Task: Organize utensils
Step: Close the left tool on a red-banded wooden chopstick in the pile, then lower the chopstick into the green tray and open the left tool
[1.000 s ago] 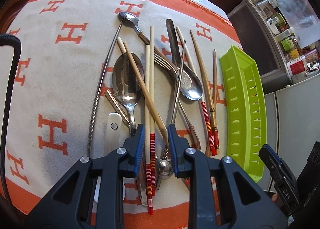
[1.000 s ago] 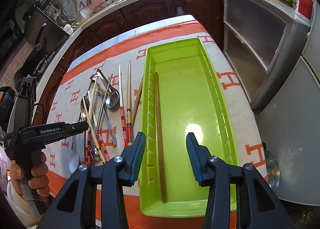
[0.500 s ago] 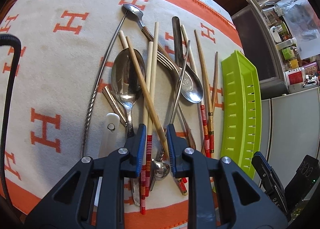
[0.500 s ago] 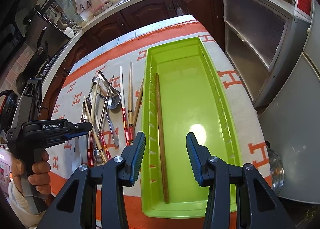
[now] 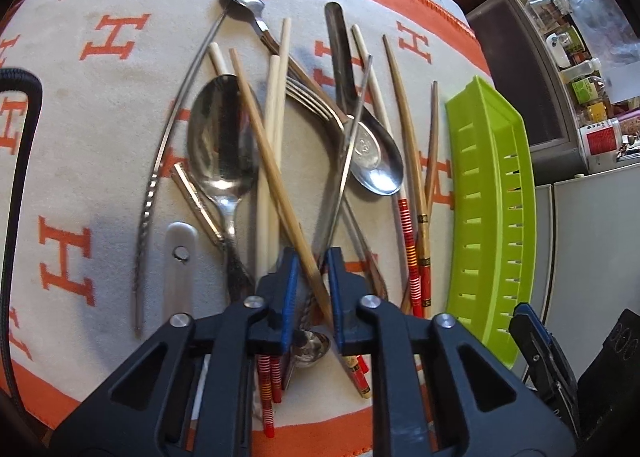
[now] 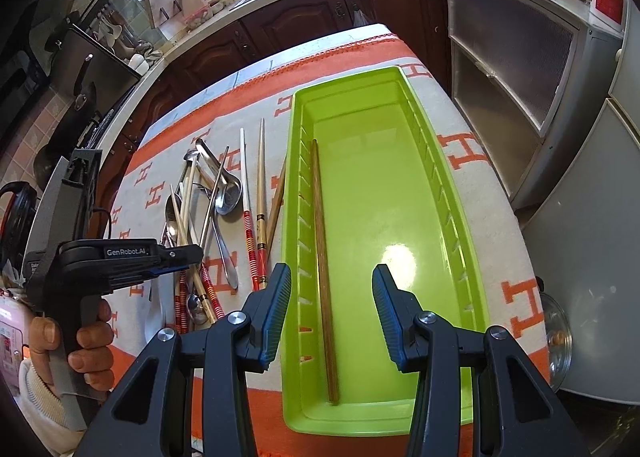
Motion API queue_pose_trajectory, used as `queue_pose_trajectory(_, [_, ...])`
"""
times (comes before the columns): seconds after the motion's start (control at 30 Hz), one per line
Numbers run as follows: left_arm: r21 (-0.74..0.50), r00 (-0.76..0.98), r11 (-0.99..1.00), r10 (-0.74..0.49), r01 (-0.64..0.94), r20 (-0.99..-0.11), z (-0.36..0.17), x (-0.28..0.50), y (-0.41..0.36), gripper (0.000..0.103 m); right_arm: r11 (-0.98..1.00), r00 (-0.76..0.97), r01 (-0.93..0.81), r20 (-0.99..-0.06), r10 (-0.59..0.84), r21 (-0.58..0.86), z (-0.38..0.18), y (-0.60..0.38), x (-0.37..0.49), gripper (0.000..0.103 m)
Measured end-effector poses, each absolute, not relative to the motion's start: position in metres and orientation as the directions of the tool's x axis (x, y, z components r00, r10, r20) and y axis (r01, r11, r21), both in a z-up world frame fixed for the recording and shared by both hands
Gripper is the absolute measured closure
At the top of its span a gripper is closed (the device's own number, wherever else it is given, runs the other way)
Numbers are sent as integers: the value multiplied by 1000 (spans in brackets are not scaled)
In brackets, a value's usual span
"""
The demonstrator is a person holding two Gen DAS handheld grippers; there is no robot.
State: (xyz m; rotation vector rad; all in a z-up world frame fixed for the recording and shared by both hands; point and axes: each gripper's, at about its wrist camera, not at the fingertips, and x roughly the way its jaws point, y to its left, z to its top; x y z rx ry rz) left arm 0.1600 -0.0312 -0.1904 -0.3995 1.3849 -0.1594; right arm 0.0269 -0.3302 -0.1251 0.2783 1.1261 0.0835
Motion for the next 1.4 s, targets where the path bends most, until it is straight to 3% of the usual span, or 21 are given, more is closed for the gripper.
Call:
queue_pose_trajectory(0.17, [-329, 237, 941, -303, -79, -923, -177, 156, -38, 99, 962, 434, 75, -877, 205, 262, -124, -330, 26, 60])
queue_pose_trajectory(0.4, [-387, 241, 921, -367, -40, -899, -142, 148, -42, 99, 961, 451, 74, -869, 205, 266, -116, -331, 23, 60])
queue_pose_trajectory(0.63, [-442, 252, 889, -458, 120, -852, -98, 148, -102, 99, 962, 474, 113, -865, 167, 248, -105, -347, 21, 60])
queue_pose_trajectory(0.87, [-472, 245, 860, -509, 195, -825, -96, 158, -166, 98, 959, 481, 159, -867, 132, 234, -101, -364, 10, 60])
queue_pose_trajectory(1.13, [-398, 198, 891, -441, 220, -876, -136, 160, -191, 98, 956, 465, 205, -881, 92, 208, -106, -377, 0, 60])
queue_pose_trajectory(1.4, [-297, 237, 921, -356, 251, -904, -127, 144, -155, 98, 962, 448, 215, -893, 53, 165, -113, -377, 11, 60])
